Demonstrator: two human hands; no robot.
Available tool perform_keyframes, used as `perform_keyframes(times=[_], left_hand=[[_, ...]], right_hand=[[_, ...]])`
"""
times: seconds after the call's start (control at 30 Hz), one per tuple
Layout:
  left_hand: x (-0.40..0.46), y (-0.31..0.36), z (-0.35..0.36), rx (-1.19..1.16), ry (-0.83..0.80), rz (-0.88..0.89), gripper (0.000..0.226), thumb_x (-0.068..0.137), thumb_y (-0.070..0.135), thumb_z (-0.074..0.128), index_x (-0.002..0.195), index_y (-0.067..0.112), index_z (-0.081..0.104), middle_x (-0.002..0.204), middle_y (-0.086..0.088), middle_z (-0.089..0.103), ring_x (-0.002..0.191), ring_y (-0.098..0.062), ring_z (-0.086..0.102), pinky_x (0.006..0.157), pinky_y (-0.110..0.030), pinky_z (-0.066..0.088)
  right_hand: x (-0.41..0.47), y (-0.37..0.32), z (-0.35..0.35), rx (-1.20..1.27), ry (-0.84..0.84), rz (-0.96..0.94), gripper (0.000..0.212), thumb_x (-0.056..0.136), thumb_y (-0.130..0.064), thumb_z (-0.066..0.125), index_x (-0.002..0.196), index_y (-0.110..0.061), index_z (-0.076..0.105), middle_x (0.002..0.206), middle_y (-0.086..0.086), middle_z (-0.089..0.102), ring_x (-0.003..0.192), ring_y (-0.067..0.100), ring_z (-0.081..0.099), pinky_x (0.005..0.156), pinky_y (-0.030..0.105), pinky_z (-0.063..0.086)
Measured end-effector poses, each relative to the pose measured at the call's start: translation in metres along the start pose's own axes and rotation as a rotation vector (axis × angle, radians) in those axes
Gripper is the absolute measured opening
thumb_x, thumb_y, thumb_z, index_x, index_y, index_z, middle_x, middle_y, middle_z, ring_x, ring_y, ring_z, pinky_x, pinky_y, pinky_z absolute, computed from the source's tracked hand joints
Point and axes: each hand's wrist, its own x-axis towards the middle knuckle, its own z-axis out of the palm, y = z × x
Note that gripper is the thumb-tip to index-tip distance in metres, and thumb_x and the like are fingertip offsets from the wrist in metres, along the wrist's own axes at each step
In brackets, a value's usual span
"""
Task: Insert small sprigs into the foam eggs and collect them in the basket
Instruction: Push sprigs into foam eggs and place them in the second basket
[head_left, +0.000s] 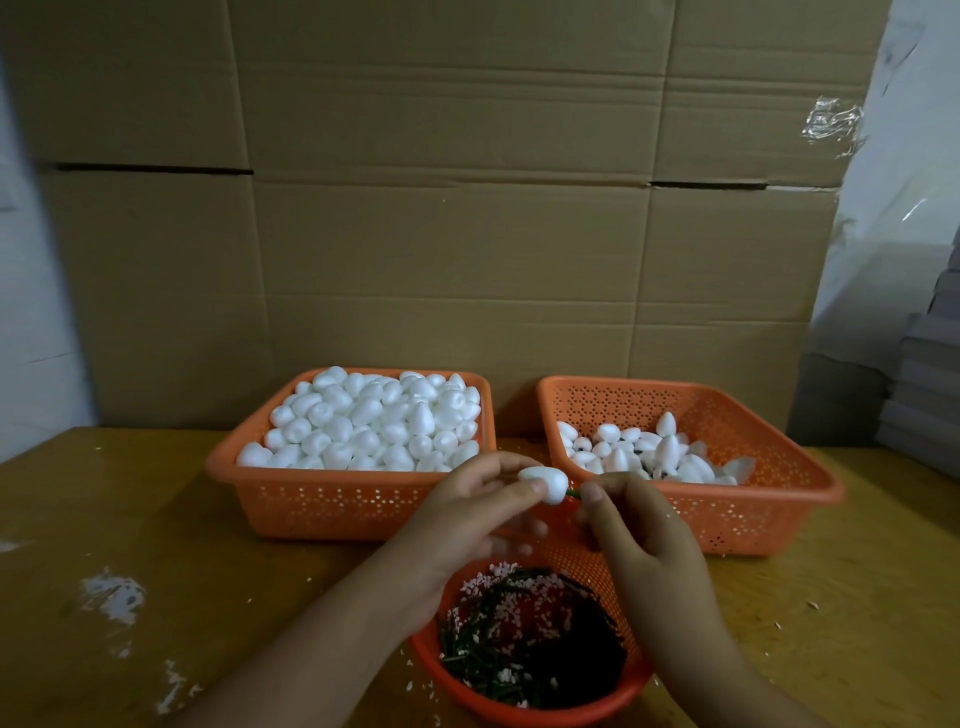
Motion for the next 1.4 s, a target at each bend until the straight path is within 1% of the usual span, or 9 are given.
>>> perform_keyframes(times=[0.07, 0.17, 0.43, 0.6, 0.83, 1.03, 1.2, 1.3, 1.4], left_hand=[[0.0004, 0.0002, 0.0001, -0.004, 0.005, -0.004, 0.022, 0.092, 0.021, 0.064, 0.113, 0.014, 0.066, 0.101, -0.006, 0.074, 0.080, -0.014, 0.068, 0.070, -0.027, 0.055], [0.0014, -0.0001, 0.0003, 0.000, 0.001, -0.006, 0.021, 0.092, 0.022, 0.064, 0.111, 0.014, 0.067, 0.101, -0.006, 0.074, 0.080, -0.014, 0.068, 0.070, -0.027, 0.055], [0.0017, -0.0016, -0.0008, 0.004, -0.001, -0.012, 0.017, 0.093, 0.026, 0.064, 0.107, 0.017, 0.069, 0.098, -0.004, 0.075, 0.080, -0.014, 0.069, 0.070, -0.027, 0.055], [0.0020, -0.0018, -0.0008, -0.003, -0.002, -0.018, 0.015, 0.091, 0.026, 0.065, 0.104, 0.020, 0.070, 0.097, -0.003, 0.075, 0.079, -0.014, 0.069, 0.069, -0.026, 0.055], [-0.0014, 0.0007, -0.0003, 0.030, -0.068, 0.007, 0.032, 0.080, 0.035, 0.071, 0.110, 0.024, 0.067, 0.099, 0.003, 0.075, 0.084, -0.011, 0.069, 0.078, -0.028, 0.058], [-0.0027, 0.0027, 0.0004, 0.043, -0.072, 0.003, 0.023, 0.091, 0.023, 0.066, 0.113, 0.020, 0.065, 0.106, 0.000, 0.074, 0.086, -0.012, 0.069, 0.078, -0.027, 0.057], [-0.0025, 0.0028, 0.0012, 0.042, -0.066, 0.007, 0.021, 0.090, 0.022, 0.065, 0.111, 0.017, 0.066, 0.098, 0.001, 0.074, 0.084, -0.012, 0.069, 0.077, -0.028, 0.056], [-0.0018, 0.0027, 0.0007, 0.055, -0.058, 0.006, 0.020, 0.090, 0.024, 0.066, 0.109, 0.017, 0.067, 0.099, 0.001, 0.075, 0.084, -0.011, 0.069, 0.076, -0.026, 0.057], [-0.0017, 0.0022, 0.0005, 0.056, -0.047, 0.005, 0.018, 0.089, 0.024, 0.068, 0.106, 0.018, 0.069, 0.098, 0.000, 0.075, 0.084, -0.011, 0.069, 0.074, -0.024, 0.056]], right_hand=[[0.0002, 0.0021, -0.0005, 0.010, -0.010, -0.011, 0.015, 0.090, -0.020, 0.063, 0.084, -0.033, 0.064, 0.079, -0.005, 0.066, 0.073, 0.006, 0.061, 0.064, 0.018, 0.045], [0.0007, 0.0032, 0.0002, -0.006, -0.022, -0.031, 0.022, 0.088, -0.011, 0.066, 0.082, -0.032, 0.065, 0.077, -0.006, 0.066, 0.071, 0.005, 0.060, 0.065, 0.013, 0.043], [-0.0003, 0.0009, -0.0002, 0.005, -0.018, -0.051, 0.021, 0.088, -0.012, 0.066, 0.083, -0.032, 0.064, 0.079, -0.004, 0.066, 0.075, 0.009, 0.062, 0.067, 0.018, 0.046], [-0.0007, 0.0000, -0.0001, -0.017, -0.005, -0.053, 0.022, 0.089, -0.013, 0.066, 0.079, -0.032, 0.064, 0.075, -0.008, 0.064, 0.069, 0.003, 0.058, 0.064, 0.013, 0.041], [-0.0021, -0.0020, 0.0000, -0.014, 0.009, -0.034, 0.015, 0.089, -0.026, 0.062, 0.075, -0.022, 0.065, 0.070, -0.003, 0.063, 0.065, 0.005, 0.056, 0.065, 0.026, 0.042], [-0.0013, -0.0028, 0.0006, -0.006, 0.005, -0.019, 0.025, 0.092, -0.023, 0.061, 0.068, -0.028, 0.064, 0.060, -0.009, 0.059, 0.058, 0.000, 0.050, 0.058, 0.013, 0.038], [-0.0017, -0.0022, -0.0005, 0.012, 0.009, -0.008, 0.026, 0.091, -0.026, 0.061, 0.067, -0.017, 0.063, 0.059, -0.002, 0.056, 0.058, 0.005, 0.049, 0.056, 0.018, 0.038], [-0.0014, -0.0040, 0.0000, 0.027, -0.004, -0.012, 0.018, 0.089, -0.029, 0.061, 0.072, -0.025, 0.066, 0.064, -0.004, 0.062, 0.062, 0.004, 0.055, 0.059, 0.018, 0.042], [-0.0013, -0.0034, 0.0001, 0.006, -0.012, -0.037, 0.017, 0.089, -0.020, 0.064, 0.077, -0.031, 0.066, 0.071, -0.006, 0.065, 0.066, 0.002, 0.058, 0.062, 0.014, 0.042]])
